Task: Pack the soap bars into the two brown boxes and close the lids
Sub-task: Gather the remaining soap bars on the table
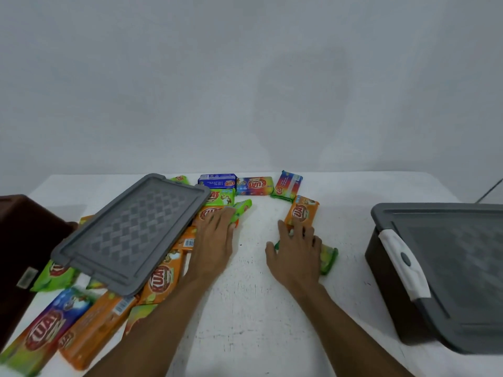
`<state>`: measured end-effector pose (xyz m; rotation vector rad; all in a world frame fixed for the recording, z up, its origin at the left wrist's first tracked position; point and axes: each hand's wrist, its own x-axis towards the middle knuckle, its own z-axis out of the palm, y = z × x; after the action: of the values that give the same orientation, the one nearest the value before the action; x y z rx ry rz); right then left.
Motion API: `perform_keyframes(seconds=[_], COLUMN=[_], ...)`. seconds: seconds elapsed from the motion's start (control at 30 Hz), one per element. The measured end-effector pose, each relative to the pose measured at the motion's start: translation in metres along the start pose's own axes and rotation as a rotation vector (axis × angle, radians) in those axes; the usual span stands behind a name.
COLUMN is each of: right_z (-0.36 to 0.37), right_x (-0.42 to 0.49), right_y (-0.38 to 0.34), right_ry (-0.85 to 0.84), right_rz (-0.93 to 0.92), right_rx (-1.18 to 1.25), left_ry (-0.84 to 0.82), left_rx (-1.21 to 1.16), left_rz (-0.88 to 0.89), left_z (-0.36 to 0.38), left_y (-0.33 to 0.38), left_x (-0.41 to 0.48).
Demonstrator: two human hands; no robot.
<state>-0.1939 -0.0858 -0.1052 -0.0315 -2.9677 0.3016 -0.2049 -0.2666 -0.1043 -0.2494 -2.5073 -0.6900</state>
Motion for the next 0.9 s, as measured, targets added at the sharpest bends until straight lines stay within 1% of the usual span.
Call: perform_keyframes(seconds=[0.07,0.17,0.23,0.33,0.4,0.47,0.53,0.6,0.67,0.73,0.8,0.9], right_z=[0.004,0.007,0.008,0.007,0.006,0.005,0.003,0.003,0.003,0.001,0.002,0.004], right_x=[-0.008,-0.018,-0.021,-0.022,-0.022,-0.022,-0.024,-0.027,-0.032,-0.038,-0.048,-0.066], right_y=[0.001,0.003,0.005,0.006,0.007,0.008,0.007,0.006,0.007,0.006,0.004,0.000], right_ry=[0.030,0.091,0.130,0.152,0.176,0.195,0.198,0.205,0.208,0.210,0.203,0.106], right_rz=[-0.025,-0.064,-0.080,-0.092,-0.126,-0.164,-0.215,-0.302,-0.404,-0.469,-0.498,-0.507], right_rx=[0.005,0.013,0.019,0.028,0.052,0.068,0.060,0.050,0.058,0.061,0.068,0.101], left_ry=[0.034,-0.047,-0.061,-0.053,-0.089,-0.143,-0.195,-0.216,-0.200,-0.145,-0.106,-0.149], left_rx=[-0.007,-0.023,-0.001,0.155,0.324,0.434,0.440,0.388,0.363,0.345,0.362,0.475], left_rz=[-0.002,-0.058,-0.080,-0.069,-0.063,-0.052,-0.048,-0.067,-0.097,-0.120,-0.174,-0.415], left_z=[-0.003,-0.007,-0.006,-0.003,-0.004,-0.007,-0.015,-0.027,-0.048,-0.074,-0.105,-0.146], left_y=[0.005,0.009,0.007,0.001,-0.003,-0.004,-0.002,-0.002,-0.004,-0.012,-0.029,-0.064], left_x=[-0.005,-0.008,-0.007,-0.004,-0.003,-0.005,-0.011,-0.020,-0.035,-0.056,-0.081,-0.122])
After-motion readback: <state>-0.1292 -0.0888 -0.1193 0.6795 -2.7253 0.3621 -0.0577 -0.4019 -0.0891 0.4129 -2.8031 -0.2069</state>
